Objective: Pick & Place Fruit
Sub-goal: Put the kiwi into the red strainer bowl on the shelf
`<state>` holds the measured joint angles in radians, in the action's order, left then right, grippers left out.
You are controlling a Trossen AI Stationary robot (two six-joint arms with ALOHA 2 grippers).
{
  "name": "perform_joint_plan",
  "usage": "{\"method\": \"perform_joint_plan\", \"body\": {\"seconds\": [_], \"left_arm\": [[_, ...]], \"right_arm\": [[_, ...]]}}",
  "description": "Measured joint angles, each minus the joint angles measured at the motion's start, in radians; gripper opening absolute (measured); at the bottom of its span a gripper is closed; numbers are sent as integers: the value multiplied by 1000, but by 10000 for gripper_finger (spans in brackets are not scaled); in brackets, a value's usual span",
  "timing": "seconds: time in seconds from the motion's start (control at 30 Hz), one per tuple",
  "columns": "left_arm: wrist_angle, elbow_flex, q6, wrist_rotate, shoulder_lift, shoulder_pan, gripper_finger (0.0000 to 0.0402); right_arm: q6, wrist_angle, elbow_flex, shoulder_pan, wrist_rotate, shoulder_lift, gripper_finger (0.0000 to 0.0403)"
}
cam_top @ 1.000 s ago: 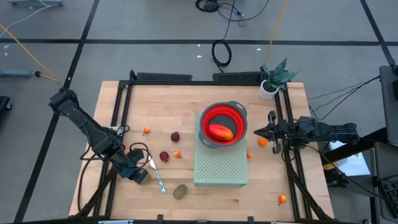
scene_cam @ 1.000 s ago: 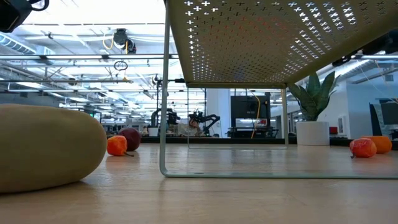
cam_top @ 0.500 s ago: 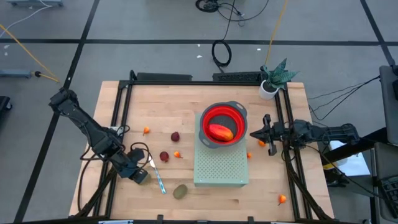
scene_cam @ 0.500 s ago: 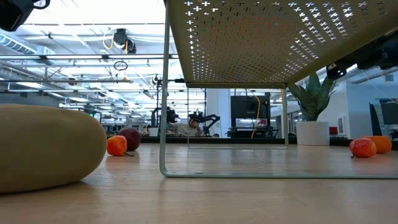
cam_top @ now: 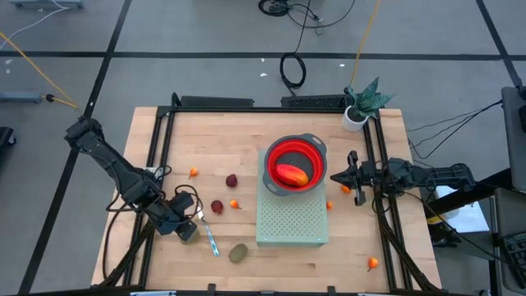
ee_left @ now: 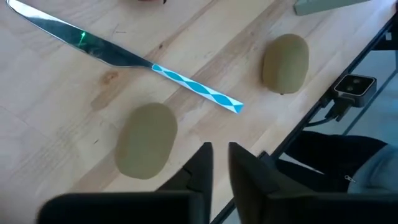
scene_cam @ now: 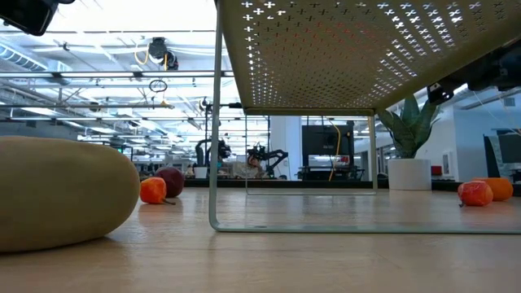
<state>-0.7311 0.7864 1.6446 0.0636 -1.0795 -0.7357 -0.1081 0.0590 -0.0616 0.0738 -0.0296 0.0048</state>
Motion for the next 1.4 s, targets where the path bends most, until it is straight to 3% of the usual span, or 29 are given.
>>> {"method": "perform_joint_plan", "body": {"seconds": [0.27, 0.57, 0.83, 1.4], "left_arm": [[-5, -1, 13, 33, -67, 0, 176], [-7, -1, -104, -150, -173, 0, 268], [-35, -1, -133, -143, -216, -2, 293], [-51, -1, -185, -141, -243, -34, 294]], "right_arm": [[22, -2, 1, 0, -1, 0, 0], [23, -3, 1, 0, 0, 0, 0], [23, -3, 2, 0, 0, 0, 0], [23, -5, 2, 0, 0, 0, 0]]}}
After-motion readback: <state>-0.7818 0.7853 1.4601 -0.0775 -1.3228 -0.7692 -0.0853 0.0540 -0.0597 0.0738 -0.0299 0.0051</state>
